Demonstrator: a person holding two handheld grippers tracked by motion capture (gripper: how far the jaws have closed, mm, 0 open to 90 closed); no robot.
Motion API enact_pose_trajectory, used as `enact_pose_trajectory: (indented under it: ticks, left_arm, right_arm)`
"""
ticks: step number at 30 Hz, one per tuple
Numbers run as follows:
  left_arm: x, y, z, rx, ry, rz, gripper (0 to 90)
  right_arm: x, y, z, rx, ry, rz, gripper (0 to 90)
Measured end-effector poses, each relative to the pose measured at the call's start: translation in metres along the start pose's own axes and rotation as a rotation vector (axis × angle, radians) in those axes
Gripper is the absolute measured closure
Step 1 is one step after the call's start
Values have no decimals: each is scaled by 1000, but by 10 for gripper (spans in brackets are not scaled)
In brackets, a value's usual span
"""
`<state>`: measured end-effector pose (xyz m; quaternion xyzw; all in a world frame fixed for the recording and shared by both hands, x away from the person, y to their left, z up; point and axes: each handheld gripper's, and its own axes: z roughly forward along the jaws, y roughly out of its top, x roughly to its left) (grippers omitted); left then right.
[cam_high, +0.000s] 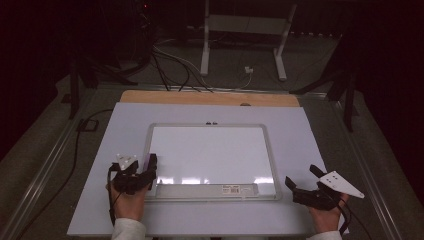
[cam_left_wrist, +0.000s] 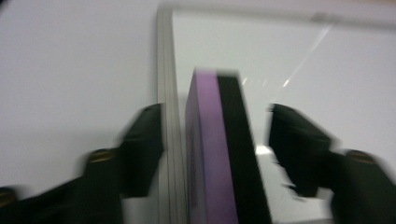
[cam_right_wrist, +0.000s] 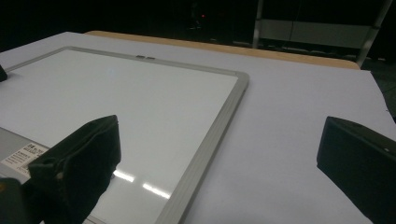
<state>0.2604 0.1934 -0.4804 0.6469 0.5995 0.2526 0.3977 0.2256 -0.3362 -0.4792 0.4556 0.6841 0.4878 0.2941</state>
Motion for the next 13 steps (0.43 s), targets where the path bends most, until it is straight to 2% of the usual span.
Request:
enact_pose_trajectory:
  ticks: [2, 4, 6, 9, 13]
  left_arm:
    - [5, 5, -12, -91, -31, 58, 188]
    - [12, 9, -22, -142, -69, 106, 125]
    - [20, 8, -29, -171, -98, 147, 16]
    - [31, 4, -38, -207, -106, 193, 5]
    - [42, 1, -44, -230, -91, 208, 4]
  right_arm:
    - [0, 0, 0, -1, 1, 1, 1]
    - [1, 0, 0, -3, 3, 1, 1]
    - [2, 0, -1, -6, 6, -1, 1]
    - [3, 0, -2, -9, 8, -3, 1]
    - [4, 1, -2, -11, 10, -4, 1]
